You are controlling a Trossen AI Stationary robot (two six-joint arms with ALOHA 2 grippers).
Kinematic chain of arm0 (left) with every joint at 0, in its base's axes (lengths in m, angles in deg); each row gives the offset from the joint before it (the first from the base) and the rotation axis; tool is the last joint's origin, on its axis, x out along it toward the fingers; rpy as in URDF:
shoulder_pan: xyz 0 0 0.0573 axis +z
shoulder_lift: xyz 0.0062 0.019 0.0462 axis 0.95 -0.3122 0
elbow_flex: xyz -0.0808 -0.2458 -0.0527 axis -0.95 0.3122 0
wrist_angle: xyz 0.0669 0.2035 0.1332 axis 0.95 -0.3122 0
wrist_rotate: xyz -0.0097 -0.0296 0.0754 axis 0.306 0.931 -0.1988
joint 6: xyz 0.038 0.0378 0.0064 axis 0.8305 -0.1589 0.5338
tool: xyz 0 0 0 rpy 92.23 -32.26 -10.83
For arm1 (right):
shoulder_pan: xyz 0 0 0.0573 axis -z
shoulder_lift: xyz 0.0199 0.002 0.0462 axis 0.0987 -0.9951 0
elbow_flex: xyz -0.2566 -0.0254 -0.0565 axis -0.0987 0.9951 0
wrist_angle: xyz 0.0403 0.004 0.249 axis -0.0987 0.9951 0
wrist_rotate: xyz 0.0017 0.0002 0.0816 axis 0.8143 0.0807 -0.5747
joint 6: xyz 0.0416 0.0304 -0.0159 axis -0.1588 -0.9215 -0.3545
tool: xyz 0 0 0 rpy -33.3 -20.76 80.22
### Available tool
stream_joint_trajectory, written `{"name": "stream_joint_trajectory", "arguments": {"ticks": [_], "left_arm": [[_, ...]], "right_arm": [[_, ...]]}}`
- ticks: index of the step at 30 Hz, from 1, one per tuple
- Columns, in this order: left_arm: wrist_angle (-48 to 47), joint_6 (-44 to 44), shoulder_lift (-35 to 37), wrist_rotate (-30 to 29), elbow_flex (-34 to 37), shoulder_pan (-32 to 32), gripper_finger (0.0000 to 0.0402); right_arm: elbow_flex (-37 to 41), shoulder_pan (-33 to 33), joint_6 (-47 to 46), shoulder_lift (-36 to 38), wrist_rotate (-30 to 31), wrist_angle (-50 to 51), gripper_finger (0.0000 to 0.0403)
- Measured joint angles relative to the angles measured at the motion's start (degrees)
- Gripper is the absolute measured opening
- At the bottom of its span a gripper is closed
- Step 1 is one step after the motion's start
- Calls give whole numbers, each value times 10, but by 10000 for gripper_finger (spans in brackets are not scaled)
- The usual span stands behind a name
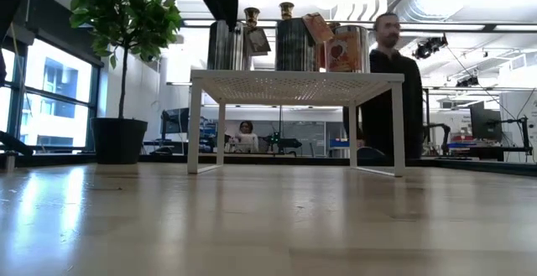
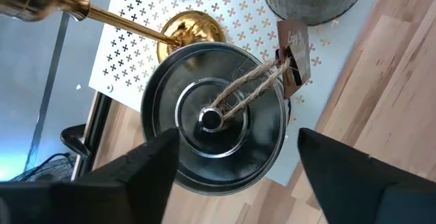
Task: Pick & Place candle stick holders
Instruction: Return to Home Position
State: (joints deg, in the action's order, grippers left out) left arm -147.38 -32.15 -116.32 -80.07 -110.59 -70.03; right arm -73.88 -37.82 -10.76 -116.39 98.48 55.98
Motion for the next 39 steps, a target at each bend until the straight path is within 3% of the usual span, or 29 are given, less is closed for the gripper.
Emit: {"name": "stream_joint_trajectory", "arguments": {"ticks": [7, 12, 17, 23, 28, 35, 39], "left_arm": [[0, 15, 0, 0, 0, 0, 370], [0, 15, 6, 13, -2, 0, 397], [-17, 9, 6, 53, -60, 0, 399], [-17, 9, 7, 101, -180, 0, 399], [38, 8, 65, 165, -149, 1, 399], [27, -54, 89, 267, -148, -8, 399], [26, -50, 85, 246, -148, -23, 399]], "right_arm": [[0, 0, 0, 0, -2, 0, 378], [0, 0, 0, 0, -2, 0, 378], [0, 0, 13, 0, -5, -12, 378], [0, 0, 54, 1, -2, -41, 378], [0, 0, 56, 2, 2, -45, 378], [0, 8, 75, 5, 0, -68, 378], [0, 20, 75, 5, -2, -79, 378]]}}
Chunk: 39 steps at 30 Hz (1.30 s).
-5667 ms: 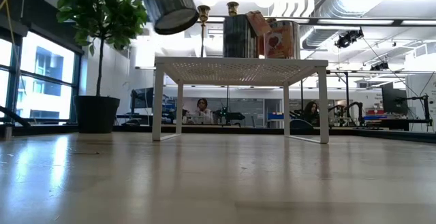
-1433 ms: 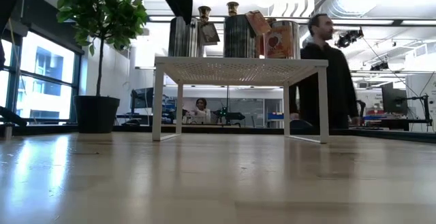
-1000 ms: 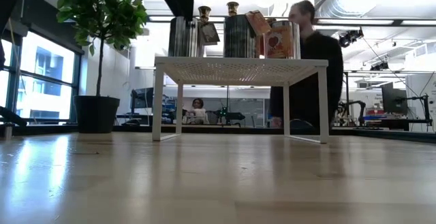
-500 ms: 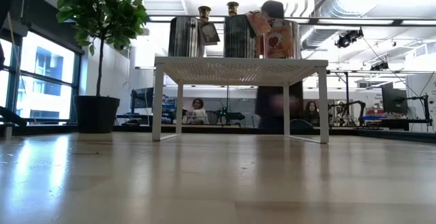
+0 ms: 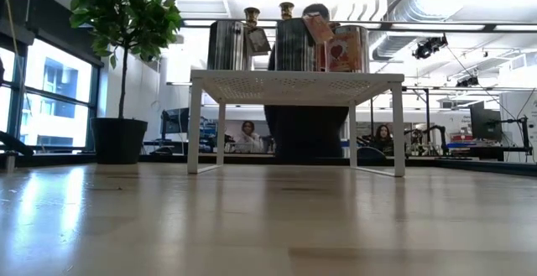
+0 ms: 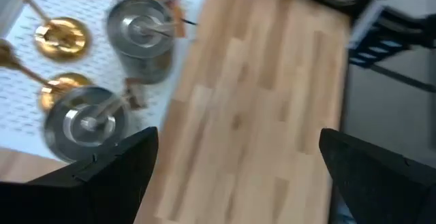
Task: Pick & Place candle stick holders
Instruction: Return to Home Position
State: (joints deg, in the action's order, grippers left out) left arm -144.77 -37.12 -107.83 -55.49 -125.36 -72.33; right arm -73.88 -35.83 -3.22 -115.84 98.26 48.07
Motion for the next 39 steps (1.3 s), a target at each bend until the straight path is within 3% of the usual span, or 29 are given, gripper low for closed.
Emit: {"name": "stream_joint_trajectory", "arguments": {"ticks": [3, 9, 16, 21, 25, 29, 36, 39], "left_arm": [[2, -1, -11, -18, 1, -11, 399], [65, -42, -39, 58, 0, -39, 399], [45, -27, -71, -51, 3, -60, 381], [39, -30, -74, -58, 0, -59, 286], [9, -8, -71, -34, -21, -59, 160], [-17, 25, -44, -17, -25, -59, 27], [-46, 30, 26, -30, -28, -59, 4], [-46, 30, 63, -51, -28, -59, 6]], "right_arm": [[0, 11, 0, 0, -12, -15, 378], [0, 26, -4, 2, -9, -30, 372], [0, 28, 2, 12, 17, -44, 344], [0, 28, 4, 26, 31, -38, 311], [0, 28, 24, 45, 60, -34, 272], [0, 28, 51, 74, 93, -34, 206], [0, 28, 106, 122, 137, -39, 24], [0, 28, 118, 142, 157, -40, 18]]}}
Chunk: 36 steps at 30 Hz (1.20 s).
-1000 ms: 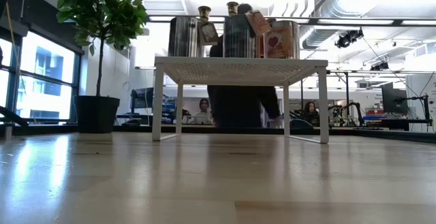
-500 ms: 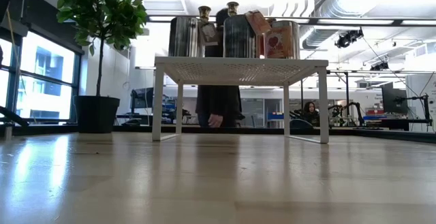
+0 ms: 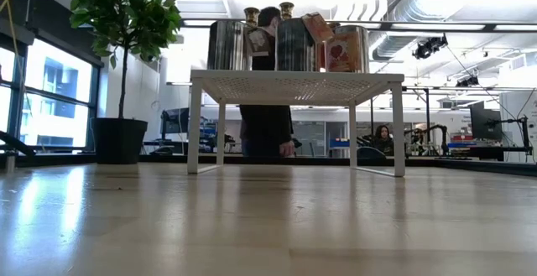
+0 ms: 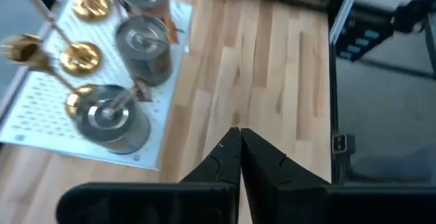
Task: Pick & Place candle stick holders
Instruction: Return to Home Position
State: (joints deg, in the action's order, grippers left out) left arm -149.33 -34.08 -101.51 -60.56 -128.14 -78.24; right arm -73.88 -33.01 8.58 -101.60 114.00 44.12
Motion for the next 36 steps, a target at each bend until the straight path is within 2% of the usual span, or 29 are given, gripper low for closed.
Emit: {"name": "stream_joint_trajectory", "arguments": {"ticks": [2, 5, 14, 18, 22, 26, 30, 33, 36], "left_arm": [[0, 0, 29, -10, 0, 0, 2], [5, 6, 76, -24, 0, 0, 2], [52, 82, 204, -41, 2, 0, 1], [56, 123, 250, -43, 11, 0, 0], [55, 135, 298, -63, 37, 0, 0], [56, 124, 354, -77, 92, 0, 0], [75, 74, 424, -98, 179, 0, 0], [133, 60, 486, -117, 272, 0, 0], [216, 60, 551, -99, 376, 0, 0]], "right_arm": [[0, 0, 0, 13, 8, 2, 22], [0, 0, 13, 32, 9, 6, 5], [0, 0, 64, 107, -17, 21, 3], [0, 0, 58, 149, -4, 76, 1], [0, 0, 7, 191, 20, 159, 1], [0, 0, -55, 224, 36, 239, 1], [0, 0, -87, 244, 38, 289, 1], [0, 0, -89, 250, 35, 315, 1], [0, 0, -89, 262, 24, 323, 0]]}}
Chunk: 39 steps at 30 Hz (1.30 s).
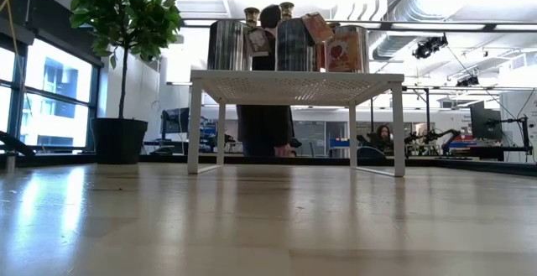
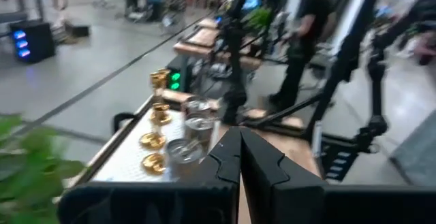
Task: Pick & Place candle stick holders
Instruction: Return to Home Position
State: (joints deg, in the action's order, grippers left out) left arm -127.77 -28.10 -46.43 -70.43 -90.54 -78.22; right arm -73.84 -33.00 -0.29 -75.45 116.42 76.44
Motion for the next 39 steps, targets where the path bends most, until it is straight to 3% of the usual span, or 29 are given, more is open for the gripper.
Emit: {"name": "stream_joint_trajectory", "arguments": {"ticks": [3, 8, 12, 18, 25, 31, 39], "left_arm": [[64, 0, 56, 6, 93, 0, 0], [140, -3, 129, 6, 210, 0, 0], [177, -16, 166, 7, 272, 0, 0], [205, -29, 194, 8, 331, 0, 0], [240, -16, 218, 48, 374, 0, 0], [249, -30, 250, 50, 422, 0, 0], [348, -35, 349, 87, 555, 0, 0]], "right_arm": [[0, 0, 3, 15, -32, 1, 0], [54, 0, -4, 66, -25, 0, 0], [172, 0, -10, 145, -15, -62, 0], [403, 0, 85, 301, -70, -291, 0], [620, 0, 113, 479, -92, -460, 0], [730, 0, 141, 553, -107, -552, 0], [819, 0, 131, 605, -107, -611, 0]]}}
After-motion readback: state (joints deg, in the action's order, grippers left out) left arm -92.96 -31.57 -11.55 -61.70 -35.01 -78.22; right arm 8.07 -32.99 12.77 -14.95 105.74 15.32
